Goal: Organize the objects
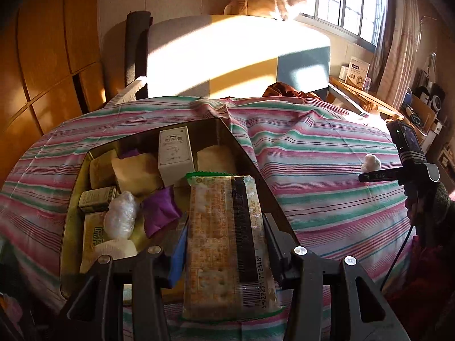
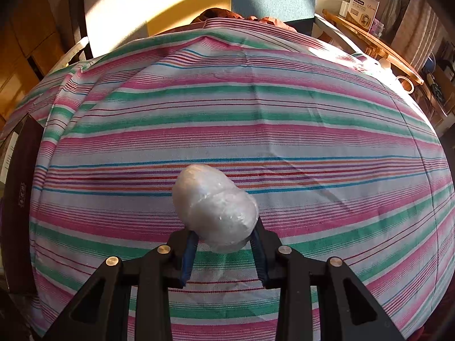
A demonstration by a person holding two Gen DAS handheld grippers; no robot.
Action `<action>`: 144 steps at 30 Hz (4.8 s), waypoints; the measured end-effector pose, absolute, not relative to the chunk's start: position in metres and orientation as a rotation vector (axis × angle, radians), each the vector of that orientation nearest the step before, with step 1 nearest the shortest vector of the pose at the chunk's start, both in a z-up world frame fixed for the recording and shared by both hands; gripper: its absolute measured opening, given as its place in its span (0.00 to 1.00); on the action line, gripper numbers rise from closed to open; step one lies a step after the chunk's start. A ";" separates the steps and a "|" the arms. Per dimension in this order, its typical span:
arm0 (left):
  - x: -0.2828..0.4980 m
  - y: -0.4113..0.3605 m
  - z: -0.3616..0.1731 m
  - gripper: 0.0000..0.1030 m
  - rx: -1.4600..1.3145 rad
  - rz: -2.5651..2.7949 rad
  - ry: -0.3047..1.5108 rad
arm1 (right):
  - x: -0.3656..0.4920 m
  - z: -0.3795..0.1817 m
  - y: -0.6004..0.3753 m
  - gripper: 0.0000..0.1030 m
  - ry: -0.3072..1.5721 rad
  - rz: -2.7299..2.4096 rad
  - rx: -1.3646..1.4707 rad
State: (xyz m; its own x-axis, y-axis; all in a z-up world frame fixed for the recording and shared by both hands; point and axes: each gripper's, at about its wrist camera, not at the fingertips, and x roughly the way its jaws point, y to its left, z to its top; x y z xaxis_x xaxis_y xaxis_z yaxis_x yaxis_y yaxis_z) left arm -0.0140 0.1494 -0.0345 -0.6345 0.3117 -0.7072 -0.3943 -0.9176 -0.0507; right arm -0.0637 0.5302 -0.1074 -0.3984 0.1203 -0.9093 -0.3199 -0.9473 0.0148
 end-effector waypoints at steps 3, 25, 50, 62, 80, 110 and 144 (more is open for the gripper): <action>-0.019 0.136 -0.038 0.47 -1.093 2.543 0.121 | -0.063 -0.098 0.529 0.33 0.291 2.468 -1.506; -0.070 0.093 -0.088 0.48 -1.375 2.540 -0.009 | -0.066 -0.084 0.500 0.33 0.205 2.620 -1.473; -0.029 0.037 -0.031 0.59 -1.104 2.723 -0.047 | -0.075 -0.047 0.236 0.33 -0.176 3.004 -1.687; -0.025 -0.001 -0.046 0.64 -1.167 2.763 -0.149 | -0.106 -0.098 0.194 0.41 -0.327 2.791 -1.823; -0.019 -0.004 -0.037 0.78 -1.127 2.828 -0.133 | -0.070 -0.062 0.172 0.58 -0.340 2.891 -1.519; -0.008 0.013 -0.023 1.00 -1.141 2.914 -0.127 | -0.025 -0.009 0.217 0.60 -0.095 2.883 -1.087; -0.004 0.011 -0.021 1.00 -1.135 2.992 -0.044 | -0.022 -0.023 0.211 0.60 -0.047 2.899 -1.141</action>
